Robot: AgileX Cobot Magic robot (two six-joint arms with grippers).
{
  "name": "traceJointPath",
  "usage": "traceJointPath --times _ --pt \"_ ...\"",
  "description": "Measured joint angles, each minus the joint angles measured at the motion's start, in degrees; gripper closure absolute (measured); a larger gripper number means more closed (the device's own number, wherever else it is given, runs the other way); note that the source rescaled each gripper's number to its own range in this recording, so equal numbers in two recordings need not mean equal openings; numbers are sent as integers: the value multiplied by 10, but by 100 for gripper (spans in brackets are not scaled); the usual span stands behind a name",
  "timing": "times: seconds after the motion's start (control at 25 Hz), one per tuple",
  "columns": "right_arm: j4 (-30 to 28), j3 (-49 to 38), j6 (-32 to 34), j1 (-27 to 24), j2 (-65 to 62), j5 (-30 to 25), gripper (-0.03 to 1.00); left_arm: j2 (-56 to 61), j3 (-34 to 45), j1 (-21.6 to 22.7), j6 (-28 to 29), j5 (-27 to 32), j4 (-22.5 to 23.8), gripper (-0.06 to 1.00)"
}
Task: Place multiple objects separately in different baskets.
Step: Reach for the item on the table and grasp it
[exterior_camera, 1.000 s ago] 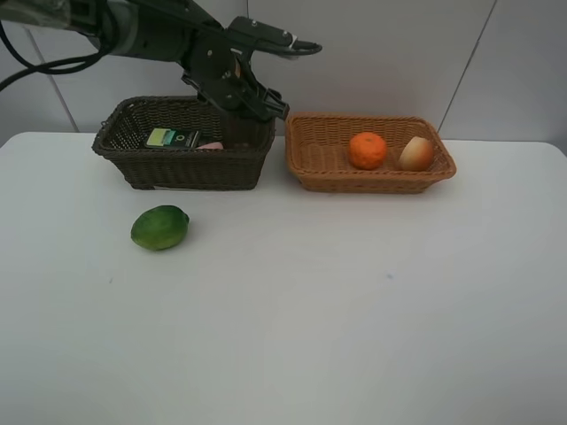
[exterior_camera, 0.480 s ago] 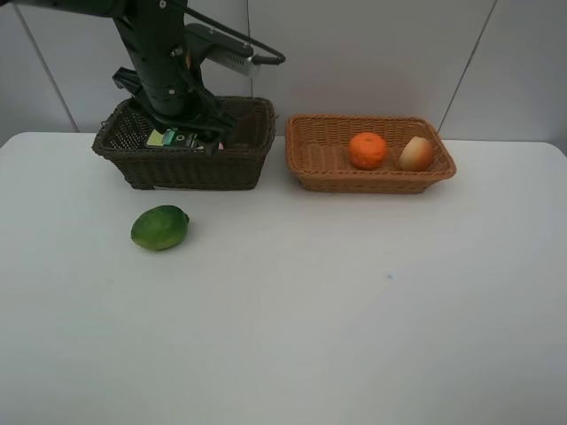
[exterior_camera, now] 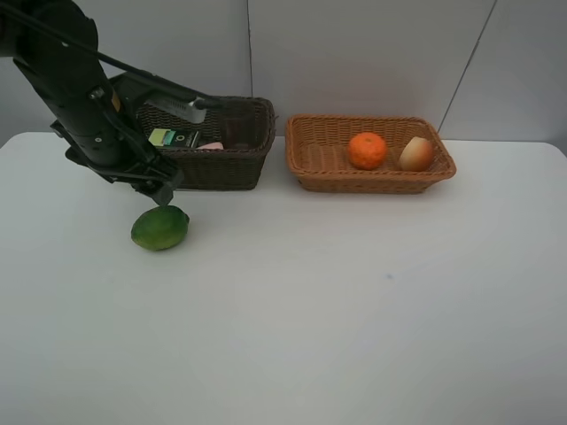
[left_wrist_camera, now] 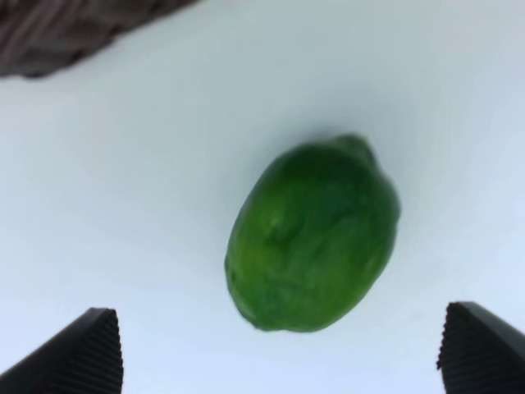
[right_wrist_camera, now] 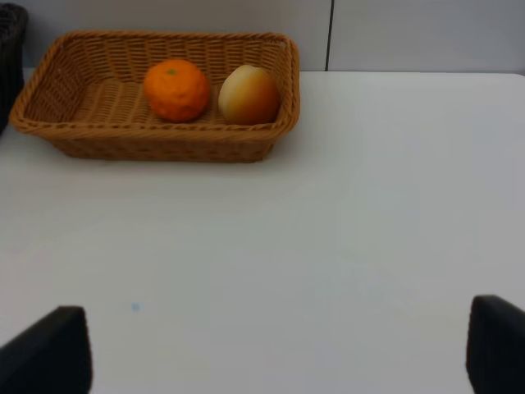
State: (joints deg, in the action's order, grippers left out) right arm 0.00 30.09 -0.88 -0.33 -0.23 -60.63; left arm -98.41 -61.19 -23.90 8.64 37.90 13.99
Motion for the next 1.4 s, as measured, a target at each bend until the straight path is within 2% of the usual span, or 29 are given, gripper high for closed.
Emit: traceJointPath --times 0.16,0.32,0.44,0.64,0.76,1.0,1.4 --pt "0 0 0 0 0 0 0 -11 6 16 -33 -15 -35 -5" --pt "0 0 0 0 0 0 0 -35 6 23 -86 -27 -95 -5" --pt "0 0 0 0 0 0 0 -65 -3 28 -122 -18 -113 -5" --pt "-3 0 0 0 0 0 0 -113 -87 36 -131 55 -113 -5" --pt "-3 0 0 0 0 0 0 -122 -124 37 -144 78 -112 -5" --pt "-4 0 0 0 0 0 0 -146 -129 37 -165 78 -112 -5" --pt "-4 0 0 0 0 0 0 -175 -127 37 -167 61 -103 -5"
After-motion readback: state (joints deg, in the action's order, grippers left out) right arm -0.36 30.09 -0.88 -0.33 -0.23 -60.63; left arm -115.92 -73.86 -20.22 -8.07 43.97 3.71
